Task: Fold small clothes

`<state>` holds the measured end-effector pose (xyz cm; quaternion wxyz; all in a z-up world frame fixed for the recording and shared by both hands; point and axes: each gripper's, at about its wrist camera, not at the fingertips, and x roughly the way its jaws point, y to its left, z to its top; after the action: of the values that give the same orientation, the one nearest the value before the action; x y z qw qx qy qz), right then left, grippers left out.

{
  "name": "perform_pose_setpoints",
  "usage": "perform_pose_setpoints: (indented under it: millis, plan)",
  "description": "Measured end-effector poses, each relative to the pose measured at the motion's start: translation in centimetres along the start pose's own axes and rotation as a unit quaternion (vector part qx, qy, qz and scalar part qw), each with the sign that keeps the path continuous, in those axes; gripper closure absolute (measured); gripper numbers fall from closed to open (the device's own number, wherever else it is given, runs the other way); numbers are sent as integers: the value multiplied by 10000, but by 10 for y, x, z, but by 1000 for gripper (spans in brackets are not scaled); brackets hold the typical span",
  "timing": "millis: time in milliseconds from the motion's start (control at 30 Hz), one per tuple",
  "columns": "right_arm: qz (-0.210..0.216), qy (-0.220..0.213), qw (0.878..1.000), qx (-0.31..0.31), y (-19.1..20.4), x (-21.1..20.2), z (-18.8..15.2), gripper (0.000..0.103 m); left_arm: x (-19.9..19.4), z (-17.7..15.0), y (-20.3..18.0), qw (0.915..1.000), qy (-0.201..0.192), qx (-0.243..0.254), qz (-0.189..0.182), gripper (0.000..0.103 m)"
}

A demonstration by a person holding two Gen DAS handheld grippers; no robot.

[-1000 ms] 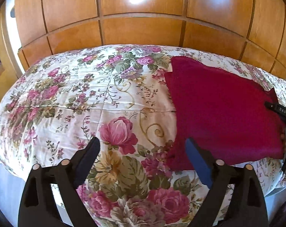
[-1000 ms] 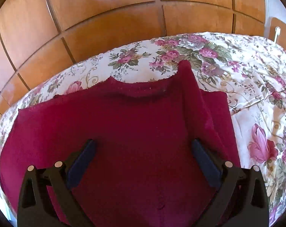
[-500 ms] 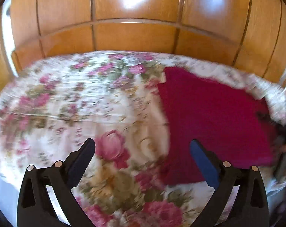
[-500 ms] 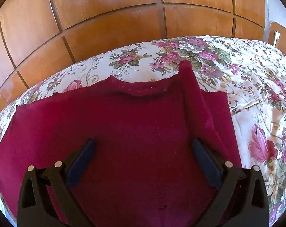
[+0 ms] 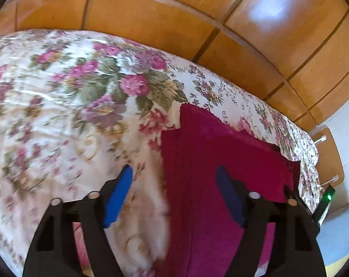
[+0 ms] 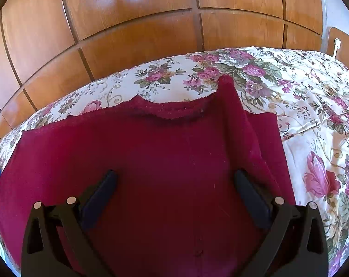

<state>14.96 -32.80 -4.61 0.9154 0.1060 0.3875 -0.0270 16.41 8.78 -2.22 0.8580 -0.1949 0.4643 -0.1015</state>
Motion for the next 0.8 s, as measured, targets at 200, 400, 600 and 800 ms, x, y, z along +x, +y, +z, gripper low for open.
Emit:
perform_pose_setpoints:
  millis: [200,400,600,800]
  plan:
    - [13,-16,10000,-1,-1,0,0,2,52,-8,-10,9944,271,346,959,63]
    - [18,4,10000,5,-1,0,1,2,39,-12,-10,9932,75,198,1144,51]
    - [372,320,9988,62,-6,-8,12,2,-16,-24,-31,9880,-672,572,1269,46]
    - [885,-146,9919,900,-59,-69,25,2,-39,-54,-77,9813,-1025,1322,955,30]
